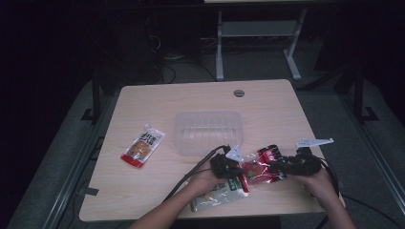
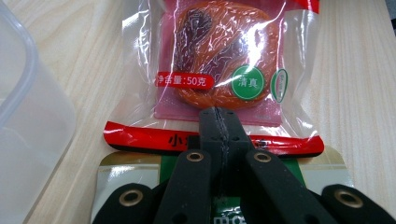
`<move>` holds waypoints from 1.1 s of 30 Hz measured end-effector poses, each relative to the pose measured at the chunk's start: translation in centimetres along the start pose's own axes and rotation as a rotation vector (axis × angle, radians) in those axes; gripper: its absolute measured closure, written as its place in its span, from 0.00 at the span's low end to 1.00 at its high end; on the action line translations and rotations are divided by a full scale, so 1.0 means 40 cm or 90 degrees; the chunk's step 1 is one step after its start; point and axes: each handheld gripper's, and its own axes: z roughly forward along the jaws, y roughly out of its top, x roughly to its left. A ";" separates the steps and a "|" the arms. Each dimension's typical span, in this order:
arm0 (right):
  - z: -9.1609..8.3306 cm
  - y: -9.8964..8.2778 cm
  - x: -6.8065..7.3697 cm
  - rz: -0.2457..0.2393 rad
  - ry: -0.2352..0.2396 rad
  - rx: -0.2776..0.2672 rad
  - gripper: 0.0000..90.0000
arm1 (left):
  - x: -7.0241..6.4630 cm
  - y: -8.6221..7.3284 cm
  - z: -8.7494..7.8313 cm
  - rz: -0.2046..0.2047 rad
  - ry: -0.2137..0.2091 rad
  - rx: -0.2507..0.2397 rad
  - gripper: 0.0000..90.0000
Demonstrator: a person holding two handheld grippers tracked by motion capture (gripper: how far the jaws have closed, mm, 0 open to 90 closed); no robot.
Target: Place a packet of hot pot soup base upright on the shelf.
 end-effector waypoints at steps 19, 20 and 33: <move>-0.012 0.019 0.027 -0.041 0.079 -0.022 1.00 | 0.001 -0.003 0.000 -0.003 -0.003 -0.006 1.00; -0.013 0.019 0.028 -0.046 0.081 -0.022 1.00 | 0.002 -0.003 -0.001 -0.002 -0.005 -0.003 1.00; -0.054 0.035 0.051 -0.057 0.109 -0.089 1.00 | 0.015 0.008 -0.031 -0.025 -0.032 -0.020 1.00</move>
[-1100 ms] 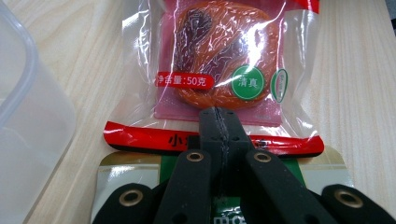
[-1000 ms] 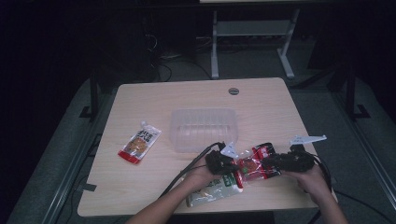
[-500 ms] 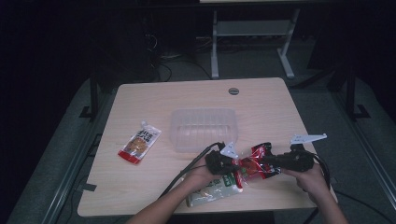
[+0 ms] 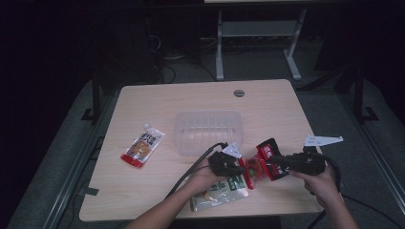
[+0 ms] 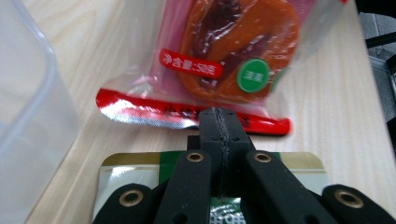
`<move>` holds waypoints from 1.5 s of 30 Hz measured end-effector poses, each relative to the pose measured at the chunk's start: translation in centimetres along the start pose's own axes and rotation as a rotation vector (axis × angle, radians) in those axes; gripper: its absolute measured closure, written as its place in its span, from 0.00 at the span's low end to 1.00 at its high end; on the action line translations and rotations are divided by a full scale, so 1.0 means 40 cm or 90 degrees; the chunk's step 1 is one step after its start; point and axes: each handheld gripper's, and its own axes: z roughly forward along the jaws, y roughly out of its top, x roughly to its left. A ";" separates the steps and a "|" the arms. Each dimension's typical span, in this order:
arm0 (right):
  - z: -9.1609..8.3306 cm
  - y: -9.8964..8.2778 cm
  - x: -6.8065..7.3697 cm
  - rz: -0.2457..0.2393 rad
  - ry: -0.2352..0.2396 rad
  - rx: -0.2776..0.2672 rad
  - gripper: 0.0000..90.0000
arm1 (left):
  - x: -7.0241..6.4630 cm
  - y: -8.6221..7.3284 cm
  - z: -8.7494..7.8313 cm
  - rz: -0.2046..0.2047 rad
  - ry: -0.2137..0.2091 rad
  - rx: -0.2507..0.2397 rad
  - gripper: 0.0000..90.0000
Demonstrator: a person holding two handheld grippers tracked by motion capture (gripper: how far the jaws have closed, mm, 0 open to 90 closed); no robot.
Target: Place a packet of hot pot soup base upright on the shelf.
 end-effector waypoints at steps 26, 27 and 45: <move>-0.047 0.039 0.040 -0.035 0.002 -0.062 1.00 | -0.026 -0.133 -0.270 -0.035 0.032 -0.023 0.69; -0.047 0.040 0.042 -0.037 0.002 -0.064 1.00 | -0.026 -0.144 -0.278 -0.039 0.033 -0.022 0.67; -0.008 0.066 0.098 -0.059 0.041 -0.057 1.00 | -0.026 -0.321 -0.445 -0.089 0.095 -0.024 0.55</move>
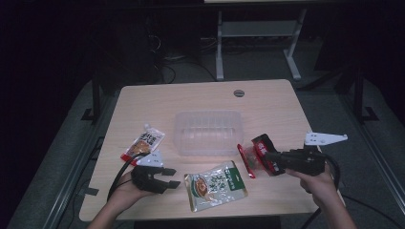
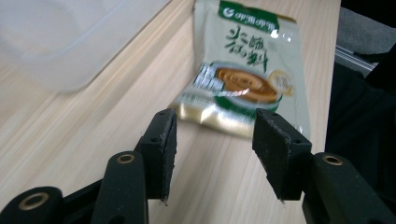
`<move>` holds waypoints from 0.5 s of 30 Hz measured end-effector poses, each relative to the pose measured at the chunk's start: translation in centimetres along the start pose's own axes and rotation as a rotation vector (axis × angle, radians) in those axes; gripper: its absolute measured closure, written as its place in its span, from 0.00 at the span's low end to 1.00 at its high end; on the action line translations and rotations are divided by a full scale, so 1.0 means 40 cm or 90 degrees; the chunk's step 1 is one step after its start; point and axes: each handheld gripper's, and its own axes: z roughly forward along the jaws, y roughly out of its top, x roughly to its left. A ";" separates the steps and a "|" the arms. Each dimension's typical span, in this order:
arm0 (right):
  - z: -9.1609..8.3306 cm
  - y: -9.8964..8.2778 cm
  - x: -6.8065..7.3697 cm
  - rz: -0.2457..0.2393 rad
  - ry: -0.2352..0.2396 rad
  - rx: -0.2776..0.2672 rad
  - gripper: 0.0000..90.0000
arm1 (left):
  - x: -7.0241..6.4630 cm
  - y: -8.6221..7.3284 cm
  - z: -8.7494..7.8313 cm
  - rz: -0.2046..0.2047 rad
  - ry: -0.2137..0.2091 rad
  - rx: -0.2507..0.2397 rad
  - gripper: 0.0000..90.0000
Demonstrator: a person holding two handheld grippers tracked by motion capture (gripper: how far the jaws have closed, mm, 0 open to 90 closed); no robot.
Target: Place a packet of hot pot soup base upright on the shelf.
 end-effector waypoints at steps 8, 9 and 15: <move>0.031 0.022 0.007 -0.006 0.011 0.000 1.00 | 0.007 -0.047 -0.032 -0.010 0.011 0.003 0.53; 0.035 0.024 0.006 -0.007 0.011 -0.001 1.00 | 0.008 -0.049 -0.033 -0.010 0.012 0.002 0.53; 0.059 0.045 0.009 -0.010 0.012 -0.006 1.00 | 0.008 -0.048 -0.031 0.001 0.008 0.003 0.53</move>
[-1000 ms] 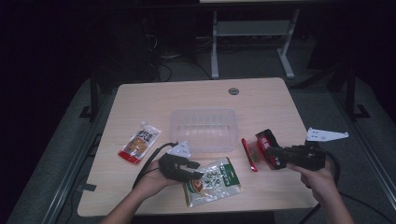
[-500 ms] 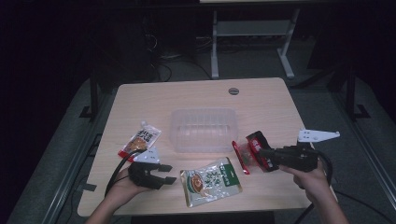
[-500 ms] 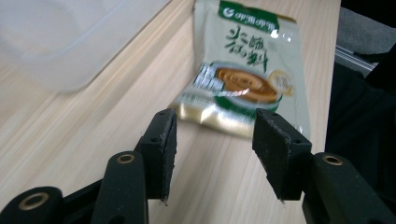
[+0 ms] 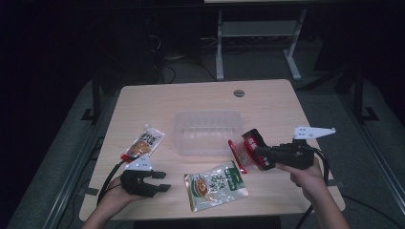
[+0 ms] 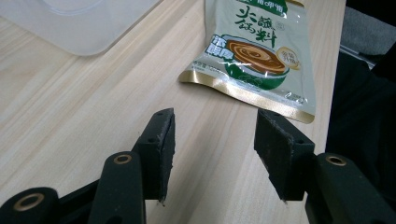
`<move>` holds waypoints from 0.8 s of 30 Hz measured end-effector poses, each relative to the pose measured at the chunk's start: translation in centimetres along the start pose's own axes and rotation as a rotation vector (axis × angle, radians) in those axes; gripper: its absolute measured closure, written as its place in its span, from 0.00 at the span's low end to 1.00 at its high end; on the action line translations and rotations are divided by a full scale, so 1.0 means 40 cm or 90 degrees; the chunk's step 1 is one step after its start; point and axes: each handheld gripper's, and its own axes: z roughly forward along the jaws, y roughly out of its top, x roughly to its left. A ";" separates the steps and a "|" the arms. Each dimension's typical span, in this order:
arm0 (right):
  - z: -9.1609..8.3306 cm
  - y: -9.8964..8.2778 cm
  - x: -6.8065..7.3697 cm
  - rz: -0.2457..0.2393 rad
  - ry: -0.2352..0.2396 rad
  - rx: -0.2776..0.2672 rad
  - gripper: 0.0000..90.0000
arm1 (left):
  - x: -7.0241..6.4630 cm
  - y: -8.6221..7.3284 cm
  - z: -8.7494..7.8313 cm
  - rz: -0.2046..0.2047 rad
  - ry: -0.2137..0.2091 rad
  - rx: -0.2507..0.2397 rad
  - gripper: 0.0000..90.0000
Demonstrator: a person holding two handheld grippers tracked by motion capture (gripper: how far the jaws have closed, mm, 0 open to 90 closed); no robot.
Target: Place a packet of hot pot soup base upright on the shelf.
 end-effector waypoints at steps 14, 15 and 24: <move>0.062 0.096 -0.028 -0.014 0.000 -0.042 1.00 | 0.008 -0.006 -0.003 -0.001 0.003 -0.011 0.52; 0.067 0.100 -0.029 -0.013 0.001 -0.044 1.00 | 0.009 -0.007 -0.003 -0.003 0.003 -0.011 0.52; 0.115 0.143 -0.066 -0.019 -0.018 -0.051 1.00 | 0.016 -0.009 -0.007 -0.010 0.004 -0.010 0.52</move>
